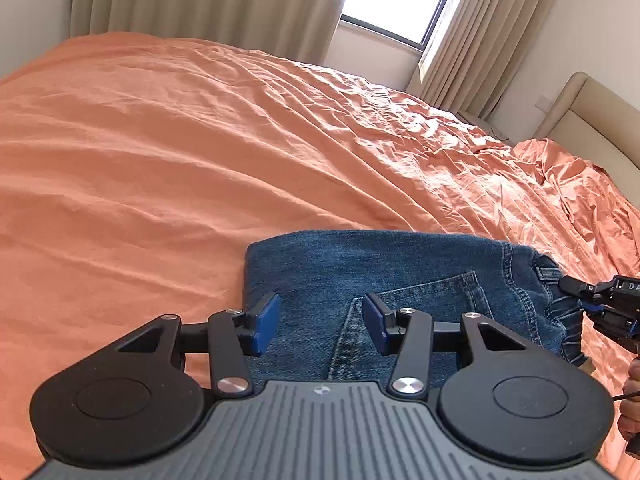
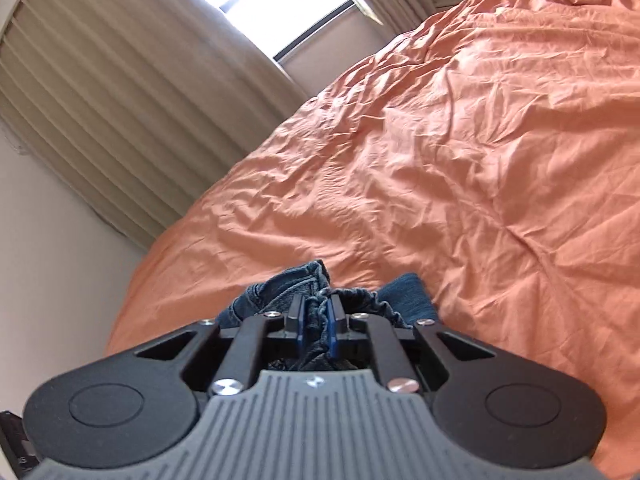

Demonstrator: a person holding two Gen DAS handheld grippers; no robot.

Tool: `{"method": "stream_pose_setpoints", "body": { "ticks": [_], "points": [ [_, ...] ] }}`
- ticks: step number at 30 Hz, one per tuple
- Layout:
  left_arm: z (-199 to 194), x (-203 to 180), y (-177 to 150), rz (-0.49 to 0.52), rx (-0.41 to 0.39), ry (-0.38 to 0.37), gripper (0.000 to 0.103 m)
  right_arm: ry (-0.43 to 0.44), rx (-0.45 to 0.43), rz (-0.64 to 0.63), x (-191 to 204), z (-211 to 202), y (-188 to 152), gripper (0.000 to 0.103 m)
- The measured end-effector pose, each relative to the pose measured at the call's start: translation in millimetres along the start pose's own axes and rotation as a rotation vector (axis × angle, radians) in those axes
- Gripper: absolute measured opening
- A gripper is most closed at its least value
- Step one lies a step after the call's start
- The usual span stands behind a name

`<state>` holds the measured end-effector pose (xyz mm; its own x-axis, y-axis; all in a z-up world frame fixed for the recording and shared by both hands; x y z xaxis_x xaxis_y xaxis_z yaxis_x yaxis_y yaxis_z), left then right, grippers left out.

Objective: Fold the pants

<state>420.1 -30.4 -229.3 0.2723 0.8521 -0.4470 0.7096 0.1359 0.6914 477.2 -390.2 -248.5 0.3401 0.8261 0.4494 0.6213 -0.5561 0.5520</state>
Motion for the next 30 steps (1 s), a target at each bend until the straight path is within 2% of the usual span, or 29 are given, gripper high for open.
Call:
{"method": "stream_pose_setpoints", "body": {
  "ticks": [4, 8, 10, 12, 15, 18, 21, 25, 28, 30],
  "points": [
    [12.8, -2.4, -2.9, 0.009, 0.019, -0.005, 0.054, -0.054, 0.067, 0.038, -21.8, 32.1, -12.7, 0.006],
    [27.8, 2.0, -9.8, 0.009, 0.061, 0.023, 0.052, -0.136, 0.067, 0.005, -28.9, 45.3, -21.9, 0.006],
    [29.2, 7.0, -12.2, 0.016, 0.082, 0.067, 0.050, -0.163, 0.039, 0.001, -29.8, 43.6, -22.4, 0.017],
    [18.3, 6.0, -12.0, 0.025, 0.079, 0.096, 0.047, -0.150, 0.006, 0.003, -28.5, 31.8, -22.5, 0.029],
    [-10.9, -12.2, -7.6, 0.078, 0.043, 0.086, 0.048, -0.127, -0.058, -0.020, -25.9, 1.0, -24.7, 0.032],
    [-34.1, -27.0, -11.8, 0.108, 0.034, 0.078, 0.048, -0.065, -0.102, -0.051, -12.8, -30.1, -31.6, 0.031],
    [-47.9, -38.0, -24.6, 0.165, 0.044, 0.090, 0.048, -0.042, -0.120, -0.138, 2.4, -49.1, -47.0, 0.029],
    [-62.0, -42.1, -53.6, 0.220, 0.092, 0.101, 0.050, -0.096, -0.072, -0.146, -11.8, -54.3, -71.0, 0.027],
    [-72.0, -42.4, -82.2, 0.280, 0.164, 0.117, 0.054, -0.146, -0.018, -0.122, -33.1, -48.4, -85.3, 0.025],
    [-77.3, -43.8, -101.6, 0.334, 0.208, 0.129, 0.054, -0.149, 0.027, -0.093, -42.0, -38.9, -90.9, 0.025]
  ]
}}
Point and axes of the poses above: each gripper's, at about its wrist camera, not at the fingertips, and z roughly the way its jaws point, x to its left, y to its top, the point moved 10 cm from there along z, roughly the way its jaws point, and after that the axes turned 15 degrees about -y, right-handed, at the moved point
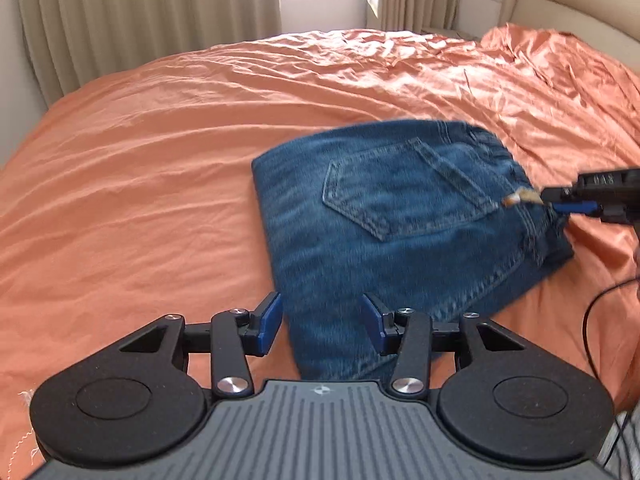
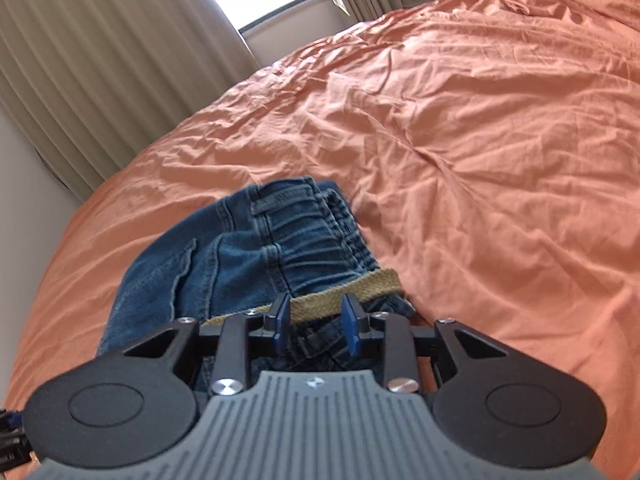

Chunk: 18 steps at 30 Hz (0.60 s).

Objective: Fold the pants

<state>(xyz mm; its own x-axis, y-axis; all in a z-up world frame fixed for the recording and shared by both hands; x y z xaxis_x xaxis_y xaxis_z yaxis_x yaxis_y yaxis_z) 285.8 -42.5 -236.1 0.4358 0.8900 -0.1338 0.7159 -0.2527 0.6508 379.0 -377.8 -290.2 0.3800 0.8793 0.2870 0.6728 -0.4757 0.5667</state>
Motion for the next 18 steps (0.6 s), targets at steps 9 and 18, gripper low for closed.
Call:
{"method": "stream_pose_setpoints", "body": {
  "ticks": [9, 18],
  "points": [
    [14.7, -10.0, -45.6, 0.185, 0.128, 0.115, 0.058, -0.054, 0.030, 0.005, -6.7, 14.8, -11.1, 0.011],
    [7.4, -41.8, -53.0, 0.552, 0.132, 0.225, 0.012, -0.043, 0.047, 0.041, -9.8, 16.1, -9.4, 0.011]
  ]
}}
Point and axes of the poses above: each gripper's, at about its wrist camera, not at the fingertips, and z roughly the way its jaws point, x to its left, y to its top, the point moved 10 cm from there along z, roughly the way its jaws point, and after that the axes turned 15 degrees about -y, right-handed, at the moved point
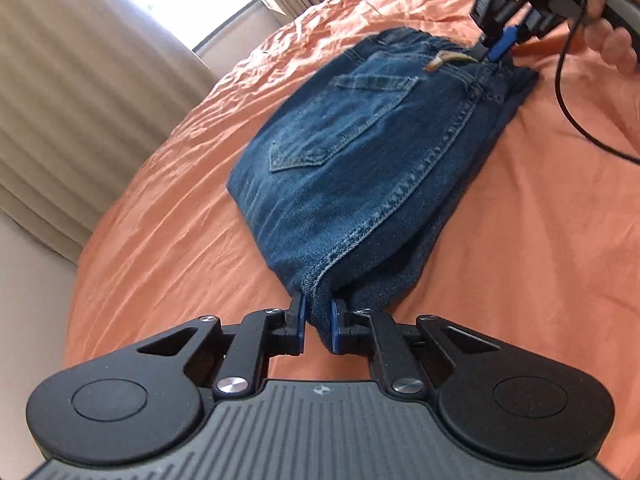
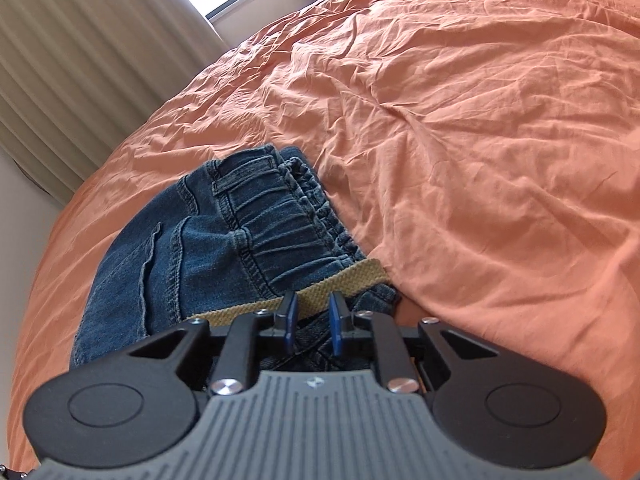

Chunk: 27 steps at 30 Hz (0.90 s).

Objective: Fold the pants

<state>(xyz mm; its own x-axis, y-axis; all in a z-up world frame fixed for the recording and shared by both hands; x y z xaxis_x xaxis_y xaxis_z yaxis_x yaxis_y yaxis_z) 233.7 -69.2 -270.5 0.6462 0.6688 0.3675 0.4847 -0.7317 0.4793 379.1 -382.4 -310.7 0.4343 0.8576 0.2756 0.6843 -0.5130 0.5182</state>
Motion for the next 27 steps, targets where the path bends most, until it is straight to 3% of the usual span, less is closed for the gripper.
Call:
{"method": "stream_pose_setpoints", "body": {
  "ticks": [4, 9, 13, 14, 15, 18, 21, 27],
  "points": [
    [23.7, 2.3, -21.0, -0.072, 0.071, -0.068, 0.012, -0.012, -0.003, -0.027, 1.4, 1.5, -0.3, 0.009],
    [41.1, 5.9, -29.8, -0.199, 0.090, -0.122, 0.012, -0.010, 0.013, -0.016, -3.6, 6.8, -0.5, 0.001],
    [39.6, 10.8, -30.4, -0.234, 0.115, -0.152, 0.011, -0.011, 0.015, -0.018, -2.9, 9.4, 0.0, 0.001],
    [39.3, 10.4, -33.1, -0.244, 0.129, -0.168, 0.002, -0.011, 0.014, -0.018, -2.9, 9.5, 0.1, 0.000],
    [38.3, 8.3, -36.1, -0.255, 0.132, -0.190, 0.002, -0.010, 0.014, -0.018, -2.8, 9.5, 0.1, 0.000],
    [36.9, 4.5, -49.4, -0.234, 0.176, -0.141, 0.000, -0.006, 0.014, -0.014, -2.8, 8.7, -0.4, 0.000],
    [25.2, 9.8, -51.0, -0.288, 0.182, -0.122, 0.001, -0.010, 0.017, -0.028, -3.1, 3.7, -2.4, 0.000],
    [-5.1, 20.4, -43.0, -0.295, 0.180, -0.074, 0.011, -0.013, 0.045, -0.029, -10.4, -5.9, -9.5, 0.000]
  ]
}}
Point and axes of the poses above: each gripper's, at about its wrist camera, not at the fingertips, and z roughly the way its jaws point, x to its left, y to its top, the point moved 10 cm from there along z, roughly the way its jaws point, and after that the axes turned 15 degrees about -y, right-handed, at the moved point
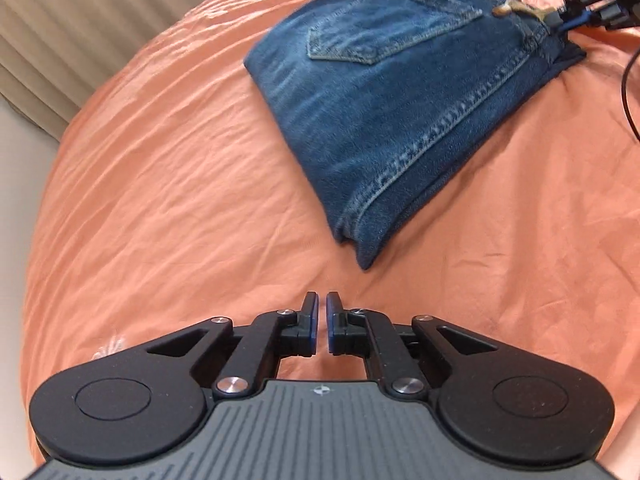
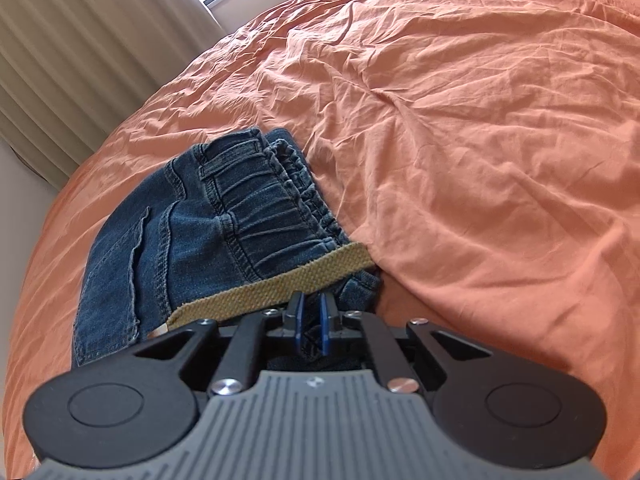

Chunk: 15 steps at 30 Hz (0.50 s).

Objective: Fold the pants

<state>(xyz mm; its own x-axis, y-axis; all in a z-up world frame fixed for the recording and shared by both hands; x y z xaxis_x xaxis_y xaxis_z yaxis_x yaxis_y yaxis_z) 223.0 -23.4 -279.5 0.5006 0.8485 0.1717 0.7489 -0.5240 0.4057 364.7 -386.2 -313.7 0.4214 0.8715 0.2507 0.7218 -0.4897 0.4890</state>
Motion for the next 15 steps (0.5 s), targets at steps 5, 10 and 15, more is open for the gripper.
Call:
{"method": "stream_pose_setpoints", "body": {
  "ticks": [5, 10, 15],
  "points": [
    [-20.3, 4.1, 8.4, -0.027, -0.051, -0.009, 0.013, -0.037, 0.011, -0.021, -7.0, -12.5, -5.1, 0.021],
    [-36.3, 9.3, 19.1, -0.037, -0.097, -0.028, 0.021, 0.055, 0.009, 0.004, -16.2, -41.3, -3.2, 0.043],
    [-45.6, 39.1, 48.4, -0.182, -0.195, -0.119, 0.036, 0.130, -0.005, 0.002, -22.1, -68.9, 20.8, 0.064]
  ]
}}
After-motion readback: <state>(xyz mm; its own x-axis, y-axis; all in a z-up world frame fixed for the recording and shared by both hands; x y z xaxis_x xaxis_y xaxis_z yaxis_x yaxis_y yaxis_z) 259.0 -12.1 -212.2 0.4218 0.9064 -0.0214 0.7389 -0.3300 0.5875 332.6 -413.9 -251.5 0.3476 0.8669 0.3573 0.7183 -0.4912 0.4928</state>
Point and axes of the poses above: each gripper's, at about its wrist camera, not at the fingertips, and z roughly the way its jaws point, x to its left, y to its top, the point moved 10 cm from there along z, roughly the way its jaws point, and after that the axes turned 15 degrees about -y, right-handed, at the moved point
